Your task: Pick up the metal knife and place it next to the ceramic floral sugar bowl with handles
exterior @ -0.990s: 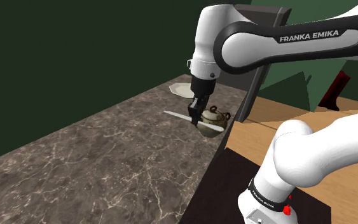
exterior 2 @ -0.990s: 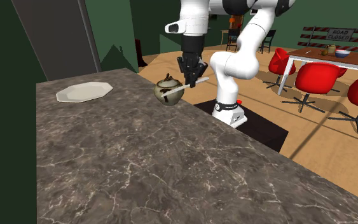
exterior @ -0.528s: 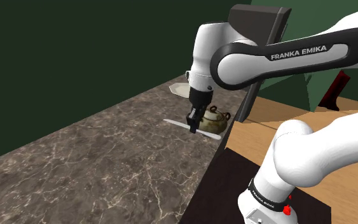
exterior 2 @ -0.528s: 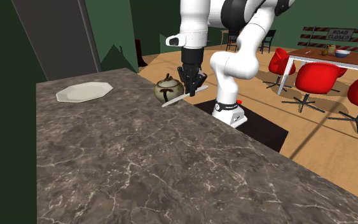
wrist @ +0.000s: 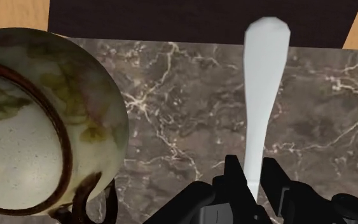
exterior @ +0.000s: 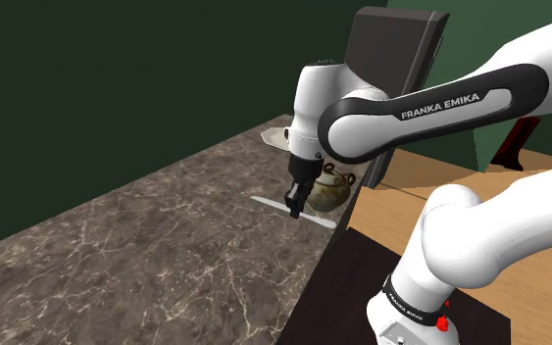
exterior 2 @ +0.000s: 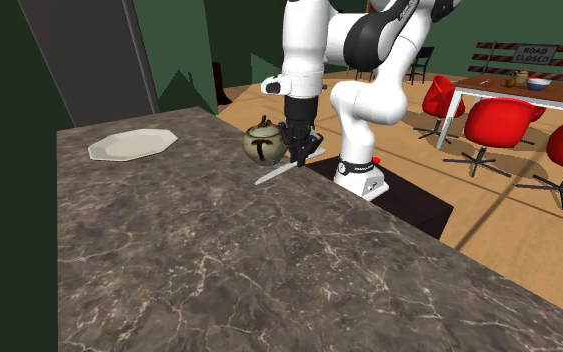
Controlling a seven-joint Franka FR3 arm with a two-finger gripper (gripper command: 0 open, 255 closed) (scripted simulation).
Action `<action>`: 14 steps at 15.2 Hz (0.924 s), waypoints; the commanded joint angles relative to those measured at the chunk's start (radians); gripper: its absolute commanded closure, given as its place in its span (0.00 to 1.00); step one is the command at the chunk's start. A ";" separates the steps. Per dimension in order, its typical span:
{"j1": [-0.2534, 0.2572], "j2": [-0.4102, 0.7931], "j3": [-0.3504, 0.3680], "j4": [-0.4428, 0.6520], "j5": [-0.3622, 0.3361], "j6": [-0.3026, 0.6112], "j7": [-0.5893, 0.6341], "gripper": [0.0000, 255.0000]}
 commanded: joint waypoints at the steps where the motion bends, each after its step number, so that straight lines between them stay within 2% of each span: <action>1: 0.002 0.012 0.005 -0.019 0.003 0.031 0.003 1.00; 9: 0.003 0.088 0.019 -0.092 0.012 0.181 0.006 1.00; 14: 0.003 0.088 0.019 -0.092 0.012 0.181 0.006 1.00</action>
